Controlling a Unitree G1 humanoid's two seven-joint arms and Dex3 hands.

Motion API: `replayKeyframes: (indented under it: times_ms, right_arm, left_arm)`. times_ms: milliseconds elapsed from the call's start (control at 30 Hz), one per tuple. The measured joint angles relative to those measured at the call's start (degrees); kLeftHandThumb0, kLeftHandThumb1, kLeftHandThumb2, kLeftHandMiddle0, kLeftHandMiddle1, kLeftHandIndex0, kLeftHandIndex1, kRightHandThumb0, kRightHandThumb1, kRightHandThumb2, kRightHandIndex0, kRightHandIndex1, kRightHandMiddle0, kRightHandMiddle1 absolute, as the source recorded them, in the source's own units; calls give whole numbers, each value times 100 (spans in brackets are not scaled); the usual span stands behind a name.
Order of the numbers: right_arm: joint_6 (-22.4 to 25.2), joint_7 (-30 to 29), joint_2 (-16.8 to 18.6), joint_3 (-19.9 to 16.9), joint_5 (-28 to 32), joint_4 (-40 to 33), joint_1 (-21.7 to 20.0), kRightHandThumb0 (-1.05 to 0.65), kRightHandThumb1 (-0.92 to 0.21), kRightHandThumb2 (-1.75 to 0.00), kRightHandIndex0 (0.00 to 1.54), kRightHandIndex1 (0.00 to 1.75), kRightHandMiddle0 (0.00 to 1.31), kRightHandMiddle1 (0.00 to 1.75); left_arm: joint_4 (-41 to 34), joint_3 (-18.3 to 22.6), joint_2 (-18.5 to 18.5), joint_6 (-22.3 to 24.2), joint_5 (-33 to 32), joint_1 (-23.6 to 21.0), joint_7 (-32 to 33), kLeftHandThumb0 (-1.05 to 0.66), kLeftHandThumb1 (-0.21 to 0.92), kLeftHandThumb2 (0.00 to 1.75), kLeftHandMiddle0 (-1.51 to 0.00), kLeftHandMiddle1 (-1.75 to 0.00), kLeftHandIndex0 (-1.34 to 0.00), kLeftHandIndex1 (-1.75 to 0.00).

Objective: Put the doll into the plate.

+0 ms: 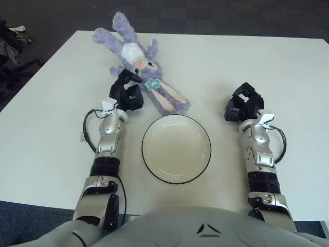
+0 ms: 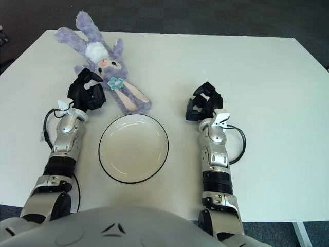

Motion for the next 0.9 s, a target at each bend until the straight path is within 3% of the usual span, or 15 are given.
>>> replayKeyframes:
  times_ms: [900]
  right_arm:
    - [198,-33,41,-5,14,-139,18,-1,9,-175,93,165,71,175]
  left_arm:
    - [87,0,40,-149,39,-16,-18,-43,47,112,-105,-175,-49,-175]
